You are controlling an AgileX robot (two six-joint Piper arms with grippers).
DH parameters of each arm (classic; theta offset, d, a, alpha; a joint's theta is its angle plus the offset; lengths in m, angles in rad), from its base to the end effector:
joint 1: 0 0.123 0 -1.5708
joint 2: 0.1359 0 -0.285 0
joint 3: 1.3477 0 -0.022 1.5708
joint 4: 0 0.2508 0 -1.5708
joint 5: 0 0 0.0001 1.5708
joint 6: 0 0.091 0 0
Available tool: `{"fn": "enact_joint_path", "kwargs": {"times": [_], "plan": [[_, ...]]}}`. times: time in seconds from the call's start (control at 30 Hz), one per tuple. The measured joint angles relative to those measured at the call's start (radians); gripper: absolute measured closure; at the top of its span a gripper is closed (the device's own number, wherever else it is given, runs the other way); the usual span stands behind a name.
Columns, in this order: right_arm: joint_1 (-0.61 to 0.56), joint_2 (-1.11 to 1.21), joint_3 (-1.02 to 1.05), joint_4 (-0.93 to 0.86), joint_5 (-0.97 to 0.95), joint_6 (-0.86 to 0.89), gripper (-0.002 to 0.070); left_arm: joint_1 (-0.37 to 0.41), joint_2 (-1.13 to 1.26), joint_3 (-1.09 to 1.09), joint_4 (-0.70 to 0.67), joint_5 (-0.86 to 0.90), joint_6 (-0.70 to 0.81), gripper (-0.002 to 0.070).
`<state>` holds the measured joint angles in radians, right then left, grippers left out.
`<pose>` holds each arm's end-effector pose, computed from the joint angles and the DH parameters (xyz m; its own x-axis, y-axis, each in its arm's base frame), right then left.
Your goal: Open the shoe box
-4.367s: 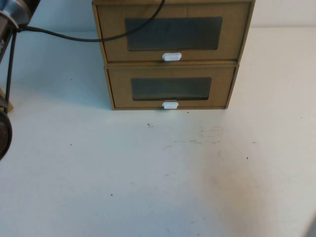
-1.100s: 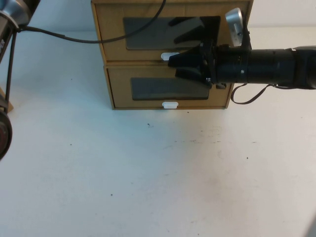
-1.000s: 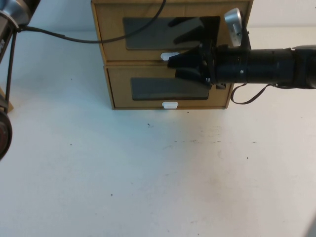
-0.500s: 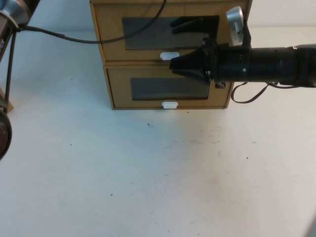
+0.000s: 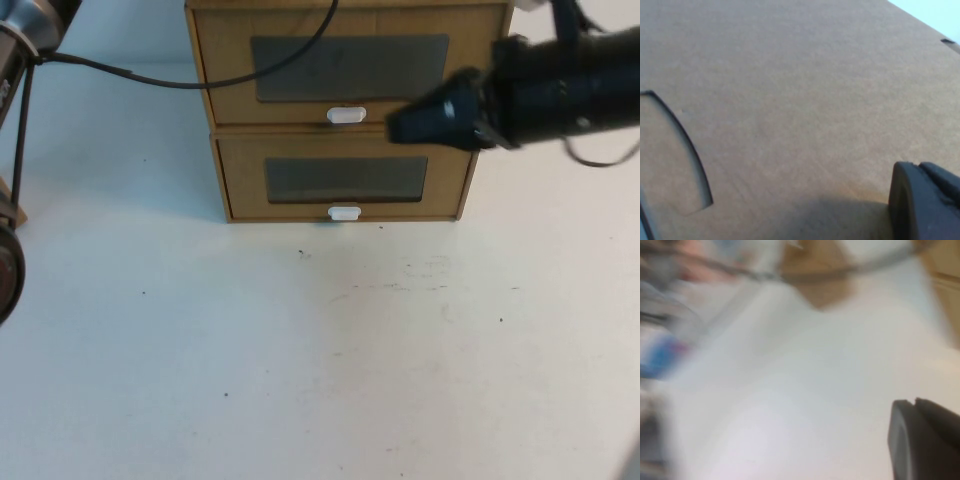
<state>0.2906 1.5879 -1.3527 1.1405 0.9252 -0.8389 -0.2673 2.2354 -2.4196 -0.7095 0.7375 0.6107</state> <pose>0.3110 0.1620 0.3514 -0.6408 -0.1341 -0.7559 -0.7001 0.5062 0.5037 0.4886 -0.1752 0.3831 -0.2858 0.1198 -0.9508 0.6502 0.7530 -0.1006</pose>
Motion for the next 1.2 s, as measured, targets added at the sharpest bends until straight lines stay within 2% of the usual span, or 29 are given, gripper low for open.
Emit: {"fn": "enact_joint_path", "kwargs": {"times": [0.07, 0.2, 0.3, 0.37, 0.43, 0.5, 0.63, 0.7, 0.77, 0.83, 0.93, 1.0, 1.03, 1.1, 1.2], "plan": [[0.017, -0.095, 0.082, -0.191, -0.146, 0.047, 0.0694, 0.0, 0.0, 0.0, 0.0, -0.001, 0.0, 0.068], [0.046, -0.287, 0.281, -0.634, -0.472, 0.264, 0.0694, 0.0, 0.0, 0.0, 0.0, -0.001, 0.0, 0.068], [0.046, -0.357, 0.379, -0.769, -0.691, 0.304, 0.0694, 0.0, 0.0, 0.0, 0.0, -0.001, 0.0, 0.068], [0.046, -0.357, 0.402, -0.78, -0.812, 0.26, 0.0694, 0.0, 0.0, 0.0, 0.0, -0.001, 0.0, 0.068], [0.047, -0.327, 0.407, -0.764, -0.915, 0.14, 0.0694, 0.0, 0.0, 0.0, -0.002, -0.001, 0.0, 0.068], [0.048, -0.279, 0.407, -0.74, -1.006, -0.069, 0.0696, 0.0, 0.0, 0.0, -0.002, -0.001, 0.0, 0.068], [0.049, -0.182, 0.408, -0.608, -1.262, -0.616, 0.0696, 0.0, 0.0, 0.0, -0.003, 0.0, 0.0, 0.068], [0.049, -0.146, 0.408, -0.534, -1.422, -0.794, 0.0696, 0.0, 0.0, 0.0, -0.003, 0.0, 0.0, 0.068], [0.049, -0.124, 0.408, -0.442, -1.547, -0.838, 0.0696, 0.0, 0.0, 0.0, -0.003, 0.0, 0.0, 0.068], [0.059, -0.117, 0.408, -0.277, -1.638, -0.725, 0.0696, 0.0, 0.0, 0.0, -0.003, 0.0, 0.0, 0.068], [0.08, -0.155, 0.408, 0.054, -1.632, -0.532, 0.0696, 0.0, 0.0, 0.0, -0.003, 0.0, 0.0, 0.068], [0.084, -0.199, 0.412, 0.262, -1.512, -0.442, 0.0696, 0.0, 0.0, 0.0, -0.003, 0.0, 0.0, 0.068], [0.086, -0.221, 0.418, 0.31, -1.428, -0.401, 0.0696, 0.0, 0.0, 0.0, -0.003, 0.0, 0.0, 0.068], [0.09, -0.246, 0.426, 0.296, -1.259, -0.326, 0.0696, 0.0, 0.0, 0.0, -0.003, 0.0, 0.0, 0.068], [0.119, -0.249, 0.429, 0.17, -1.065, -0.137, 0.0696, 0.0, 0.0, 0.0, -0.002, 0.0, 0.0, 0.068]]}}
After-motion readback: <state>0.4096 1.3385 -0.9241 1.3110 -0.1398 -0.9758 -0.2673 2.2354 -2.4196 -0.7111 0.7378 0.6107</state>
